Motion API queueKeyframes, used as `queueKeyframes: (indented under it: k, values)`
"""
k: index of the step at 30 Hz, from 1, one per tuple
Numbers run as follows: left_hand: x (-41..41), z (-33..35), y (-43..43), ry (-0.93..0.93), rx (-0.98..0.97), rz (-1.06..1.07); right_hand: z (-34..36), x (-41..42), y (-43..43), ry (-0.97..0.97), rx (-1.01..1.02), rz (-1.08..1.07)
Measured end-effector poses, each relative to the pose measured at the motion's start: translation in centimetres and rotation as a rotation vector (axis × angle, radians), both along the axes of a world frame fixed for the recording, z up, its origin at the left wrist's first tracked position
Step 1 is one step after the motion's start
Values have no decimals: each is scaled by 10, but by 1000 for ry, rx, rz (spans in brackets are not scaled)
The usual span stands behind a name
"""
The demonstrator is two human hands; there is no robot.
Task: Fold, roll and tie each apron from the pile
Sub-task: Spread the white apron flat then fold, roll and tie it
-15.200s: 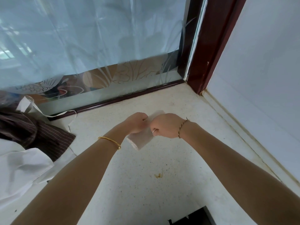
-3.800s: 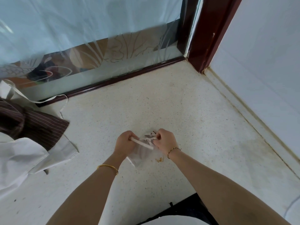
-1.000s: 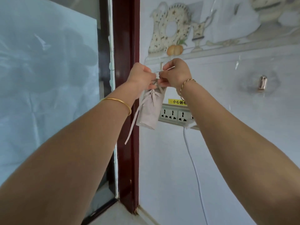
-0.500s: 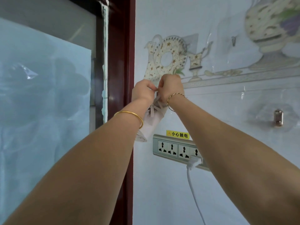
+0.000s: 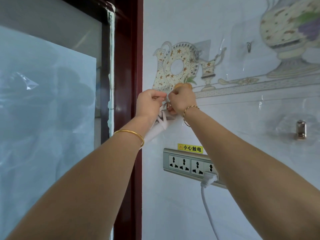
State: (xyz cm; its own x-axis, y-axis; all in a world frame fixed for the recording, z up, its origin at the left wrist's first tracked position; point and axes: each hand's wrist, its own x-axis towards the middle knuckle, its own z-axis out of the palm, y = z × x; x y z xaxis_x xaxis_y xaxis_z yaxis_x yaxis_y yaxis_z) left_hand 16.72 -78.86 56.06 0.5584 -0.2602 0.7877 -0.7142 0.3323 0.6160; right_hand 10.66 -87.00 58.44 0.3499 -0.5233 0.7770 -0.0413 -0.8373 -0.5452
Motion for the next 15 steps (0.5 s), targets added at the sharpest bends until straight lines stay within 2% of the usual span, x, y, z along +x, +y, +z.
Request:
queueKeyframes:
  k: [3,5,10,15]
  values:
    - [-1,4,3,-37,28,-36,-1,-7,4,-36,178,156]
    - [1,5,1,-32,47,-31,-3,-9,5,-27,207,193]
    - [5,2,-7,-11,63,-16,-2,5,-2,49,24,6]
    - [5,6,-11,-31,74,23,-2,-5,6,260,-254,-265]
